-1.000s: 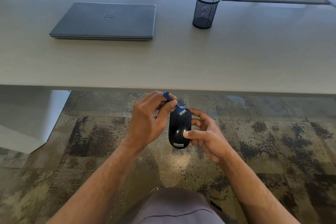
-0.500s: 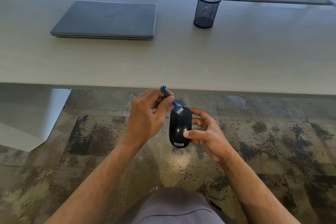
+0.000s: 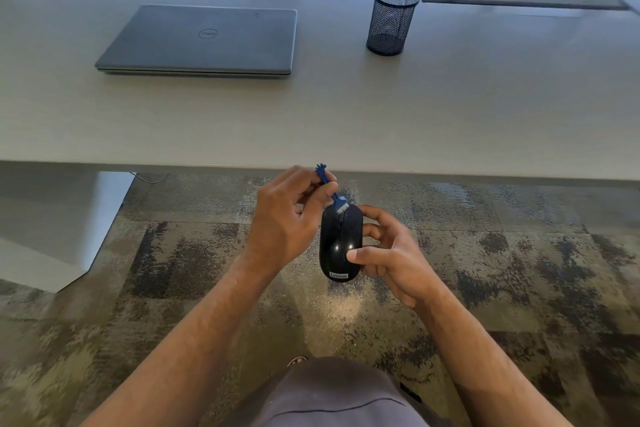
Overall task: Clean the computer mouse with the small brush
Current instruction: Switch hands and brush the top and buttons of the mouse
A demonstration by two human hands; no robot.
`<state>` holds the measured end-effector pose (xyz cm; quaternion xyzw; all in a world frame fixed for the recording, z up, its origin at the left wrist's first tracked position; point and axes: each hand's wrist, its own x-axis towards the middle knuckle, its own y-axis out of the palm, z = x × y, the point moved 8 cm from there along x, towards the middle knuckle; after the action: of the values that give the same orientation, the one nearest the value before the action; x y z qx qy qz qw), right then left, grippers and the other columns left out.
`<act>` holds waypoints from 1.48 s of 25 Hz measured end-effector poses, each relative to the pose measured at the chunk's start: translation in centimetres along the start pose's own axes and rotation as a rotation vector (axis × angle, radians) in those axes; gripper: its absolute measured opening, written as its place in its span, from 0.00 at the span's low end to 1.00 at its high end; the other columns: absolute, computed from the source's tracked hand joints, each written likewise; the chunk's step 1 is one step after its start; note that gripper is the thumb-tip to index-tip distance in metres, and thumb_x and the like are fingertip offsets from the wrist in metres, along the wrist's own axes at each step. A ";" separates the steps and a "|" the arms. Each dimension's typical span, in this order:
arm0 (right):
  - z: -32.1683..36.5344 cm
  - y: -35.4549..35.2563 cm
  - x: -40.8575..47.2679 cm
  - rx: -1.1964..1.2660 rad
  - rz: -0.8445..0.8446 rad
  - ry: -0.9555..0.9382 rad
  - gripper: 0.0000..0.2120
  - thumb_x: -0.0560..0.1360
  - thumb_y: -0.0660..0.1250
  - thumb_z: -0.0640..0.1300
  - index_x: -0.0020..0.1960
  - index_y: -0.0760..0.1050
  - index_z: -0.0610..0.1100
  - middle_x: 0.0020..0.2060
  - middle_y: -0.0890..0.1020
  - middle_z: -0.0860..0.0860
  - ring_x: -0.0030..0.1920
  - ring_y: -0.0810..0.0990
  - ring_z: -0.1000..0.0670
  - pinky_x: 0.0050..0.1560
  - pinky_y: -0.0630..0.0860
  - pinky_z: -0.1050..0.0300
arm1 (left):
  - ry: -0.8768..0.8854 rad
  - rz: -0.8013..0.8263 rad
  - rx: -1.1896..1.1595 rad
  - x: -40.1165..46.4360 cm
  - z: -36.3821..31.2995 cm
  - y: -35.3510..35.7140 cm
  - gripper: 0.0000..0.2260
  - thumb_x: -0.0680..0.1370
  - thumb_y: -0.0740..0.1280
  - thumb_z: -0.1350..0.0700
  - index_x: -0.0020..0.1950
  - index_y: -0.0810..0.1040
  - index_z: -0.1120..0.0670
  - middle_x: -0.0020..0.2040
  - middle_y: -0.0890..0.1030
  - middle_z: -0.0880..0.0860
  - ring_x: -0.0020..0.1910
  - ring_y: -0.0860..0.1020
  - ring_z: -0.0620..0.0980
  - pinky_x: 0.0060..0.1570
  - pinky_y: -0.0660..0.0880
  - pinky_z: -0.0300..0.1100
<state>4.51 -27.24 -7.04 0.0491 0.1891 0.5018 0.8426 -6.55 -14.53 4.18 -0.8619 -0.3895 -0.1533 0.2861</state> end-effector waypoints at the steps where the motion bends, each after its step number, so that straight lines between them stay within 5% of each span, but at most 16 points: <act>1: 0.0 0.0 0.0 0.007 -0.002 0.005 0.34 0.62 0.75 0.32 0.66 0.74 0.47 0.51 0.83 0.41 0.42 0.86 0.44 0.33 0.79 0.56 | 0.017 0.019 0.012 -0.2 0.0 0.3 0.05 0.79 0.70 0.60 0.53 0.81 0.53 0.46 0.83 0.49 0.43 0.84 0.46 0.43 0.83 0.46; 13: -0.2 -0.2 -0.2 0.022 -0.018 0.012 0.34 0.62 0.75 0.32 0.66 0.74 0.47 0.49 0.84 0.45 0.45 0.85 0.41 0.39 0.79 0.48 | 0.068 0.061 0.034 -1.1 0.3 -0.7 0.05 0.79 0.69 0.57 0.54 0.81 0.55 0.45 0.83 0.49 0.43 0.84 0.49 0.42 0.83 0.50; 20: -0.3 0.1 0.1 0.030 -0.010 0.007 0.33 0.62 0.75 0.32 0.65 0.75 0.48 0.49 0.85 0.44 0.44 0.86 0.43 0.35 0.80 0.54 | 0.053 0.022 -0.026 -0.5 -0.1 -0.5 0.05 0.79 0.68 0.55 0.54 0.79 0.49 0.46 0.82 0.45 0.44 0.84 0.45 0.44 0.83 0.44; 25: -0.6 -0.5 0.0 0.034 -0.016 0.006 0.34 0.62 0.76 0.32 0.66 0.74 0.48 0.50 0.85 0.45 0.48 0.85 0.40 0.42 0.82 0.47 | 0.038 0.034 0.110 -0.5 1.3 -1.0 0.06 0.78 0.70 0.62 0.54 0.81 0.56 0.47 0.82 0.49 0.44 0.83 0.47 0.44 0.83 0.47; 30: -0.7 -0.3 0.3 -0.007 -0.011 0.002 0.32 0.62 0.77 0.33 0.62 0.78 0.53 0.51 0.85 0.45 0.50 0.85 0.36 0.50 0.79 0.36 | 0.044 0.025 -0.012 0.1 0.4 -0.8 0.05 0.79 0.67 0.52 0.55 0.79 0.48 0.46 0.82 0.47 0.44 0.84 0.47 0.44 0.83 0.50; 34: -0.6 -0.2 0.4 -0.008 -0.007 0.011 0.32 0.62 0.76 0.33 0.63 0.77 0.52 0.53 0.84 0.42 0.50 0.85 0.37 0.47 0.81 0.40 | 0.009 0.056 -0.025 0.2 1.0 -0.1 0.05 0.79 0.67 0.52 0.54 0.79 0.47 0.46 0.83 0.47 0.43 0.84 0.47 0.43 0.83 0.50; 37: -0.5 -0.7 0.3 -0.016 -0.028 0.000 0.32 0.62 0.77 0.33 0.63 0.77 0.52 0.53 0.84 0.41 0.51 0.84 0.35 0.53 0.76 0.29 | -0.012 0.098 -0.026 0.1 1.5 -0.2 0.05 0.79 0.66 0.50 0.54 0.79 0.47 0.46 0.83 0.46 0.42 0.84 0.47 0.43 0.83 0.49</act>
<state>4.99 -27.36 -7.80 0.0397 0.1861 0.4913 0.8500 -6.55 -13.48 3.09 -0.8844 -0.3467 -0.1388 0.2798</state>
